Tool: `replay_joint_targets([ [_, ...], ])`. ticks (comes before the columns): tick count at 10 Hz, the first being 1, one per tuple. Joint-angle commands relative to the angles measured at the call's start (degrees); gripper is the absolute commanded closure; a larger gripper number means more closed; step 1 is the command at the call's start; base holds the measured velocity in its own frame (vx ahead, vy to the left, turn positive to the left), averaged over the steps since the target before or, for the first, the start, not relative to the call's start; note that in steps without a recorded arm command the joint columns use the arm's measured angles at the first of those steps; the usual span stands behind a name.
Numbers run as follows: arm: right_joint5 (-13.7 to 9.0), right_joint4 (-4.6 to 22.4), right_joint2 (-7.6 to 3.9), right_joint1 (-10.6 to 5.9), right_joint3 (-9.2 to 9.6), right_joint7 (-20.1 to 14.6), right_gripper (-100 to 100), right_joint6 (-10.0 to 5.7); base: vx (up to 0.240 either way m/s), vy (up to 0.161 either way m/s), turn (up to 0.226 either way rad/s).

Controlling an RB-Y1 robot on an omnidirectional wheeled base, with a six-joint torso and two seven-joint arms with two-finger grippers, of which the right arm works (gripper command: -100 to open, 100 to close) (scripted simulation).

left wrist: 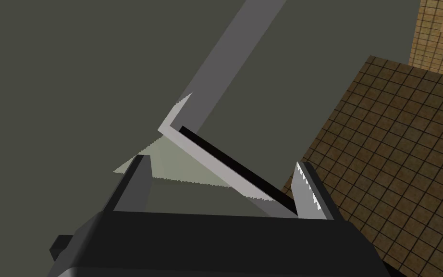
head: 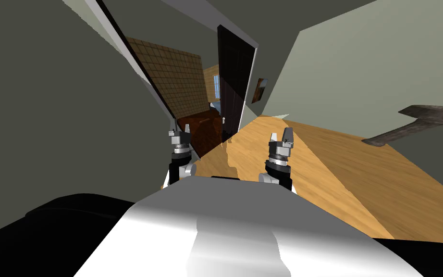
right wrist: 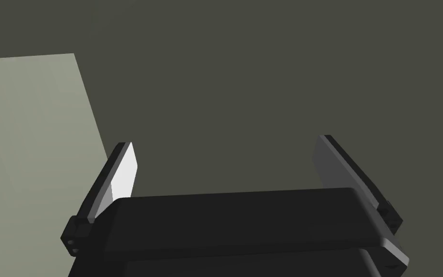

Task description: Push the door open

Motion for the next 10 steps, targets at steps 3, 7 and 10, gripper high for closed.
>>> replay_joint_targets([
  [3,0.14,3.88,-1.94,-1.64,0.53,-0.60,-100,-0.55,0.118,-0.017,0.062],
  [7,0.29,8.10,-3.52,-3.41,1.10,-1.24,-100,-1.14,0.132,-0.031,0.051],
  [10,0.43,11.90,-4.66,-5.02,1.61,-1.83,-100,-1.68,0.128,-0.036,0.061],
])
